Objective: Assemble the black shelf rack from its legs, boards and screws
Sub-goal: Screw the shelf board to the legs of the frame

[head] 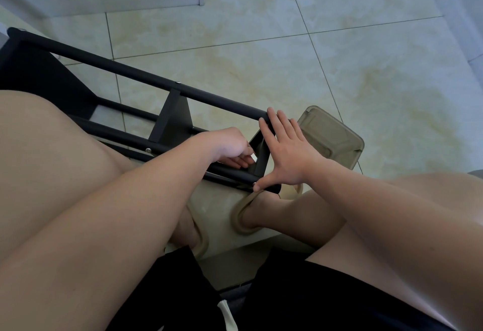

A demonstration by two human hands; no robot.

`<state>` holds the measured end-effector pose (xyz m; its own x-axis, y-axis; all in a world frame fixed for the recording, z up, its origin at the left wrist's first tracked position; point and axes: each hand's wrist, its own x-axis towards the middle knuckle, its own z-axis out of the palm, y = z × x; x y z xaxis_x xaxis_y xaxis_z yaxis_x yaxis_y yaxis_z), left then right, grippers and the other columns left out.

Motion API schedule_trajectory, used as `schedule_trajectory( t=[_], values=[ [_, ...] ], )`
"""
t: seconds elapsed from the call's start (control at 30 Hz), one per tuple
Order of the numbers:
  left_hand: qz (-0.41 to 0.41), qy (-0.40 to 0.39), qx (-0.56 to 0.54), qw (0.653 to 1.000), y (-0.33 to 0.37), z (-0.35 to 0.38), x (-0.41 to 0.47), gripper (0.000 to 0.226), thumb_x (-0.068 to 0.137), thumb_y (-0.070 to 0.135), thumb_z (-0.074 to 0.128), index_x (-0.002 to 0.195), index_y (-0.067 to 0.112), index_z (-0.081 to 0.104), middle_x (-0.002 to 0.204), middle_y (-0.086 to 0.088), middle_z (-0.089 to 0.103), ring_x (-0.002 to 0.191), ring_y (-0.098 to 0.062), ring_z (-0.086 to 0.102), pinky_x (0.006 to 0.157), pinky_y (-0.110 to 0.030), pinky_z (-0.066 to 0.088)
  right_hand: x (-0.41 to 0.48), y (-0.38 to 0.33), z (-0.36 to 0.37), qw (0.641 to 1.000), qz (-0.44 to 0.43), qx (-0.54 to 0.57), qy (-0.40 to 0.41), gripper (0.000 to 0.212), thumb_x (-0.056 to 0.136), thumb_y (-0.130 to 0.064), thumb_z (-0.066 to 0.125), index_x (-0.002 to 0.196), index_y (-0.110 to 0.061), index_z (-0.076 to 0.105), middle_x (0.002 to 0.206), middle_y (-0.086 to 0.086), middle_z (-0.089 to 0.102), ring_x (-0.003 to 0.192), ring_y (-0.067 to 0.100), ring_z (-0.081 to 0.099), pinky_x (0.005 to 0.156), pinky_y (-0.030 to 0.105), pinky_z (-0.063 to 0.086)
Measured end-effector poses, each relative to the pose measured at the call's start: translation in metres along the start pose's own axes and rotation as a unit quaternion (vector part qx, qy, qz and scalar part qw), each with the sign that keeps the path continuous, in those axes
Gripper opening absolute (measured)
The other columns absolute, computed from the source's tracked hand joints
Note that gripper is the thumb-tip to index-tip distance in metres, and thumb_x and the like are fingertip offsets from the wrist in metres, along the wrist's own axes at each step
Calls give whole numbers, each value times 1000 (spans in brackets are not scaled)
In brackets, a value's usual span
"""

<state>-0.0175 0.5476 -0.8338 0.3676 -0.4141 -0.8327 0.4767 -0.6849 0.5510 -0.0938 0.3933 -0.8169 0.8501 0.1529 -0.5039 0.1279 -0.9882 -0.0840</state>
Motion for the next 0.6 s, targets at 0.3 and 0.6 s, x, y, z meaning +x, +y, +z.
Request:
schedule_trajectory(
  t=[0.3,0.6],
  values=[
    [43,-11,142,989,-6,-9,-5,21,102,14,53,84,19,63,76,11,73,70,-7,64,80,-27,43,0,1,0,1000,-3,0,1,157,52,-97,59,160,-10,-14,164,15,-29,152,33,-26,124,47,-13],
    [64,-8,209,976,-12,-13,-6,21,97,16,59,83,22,73,92,7,76,95,-17,63,90,-30,44,1,2,2,1000,-4,1,1,158,48,-100,50,160,-10,-15,164,15,-30,152,33,-26,122,46,-15]
  ],
)
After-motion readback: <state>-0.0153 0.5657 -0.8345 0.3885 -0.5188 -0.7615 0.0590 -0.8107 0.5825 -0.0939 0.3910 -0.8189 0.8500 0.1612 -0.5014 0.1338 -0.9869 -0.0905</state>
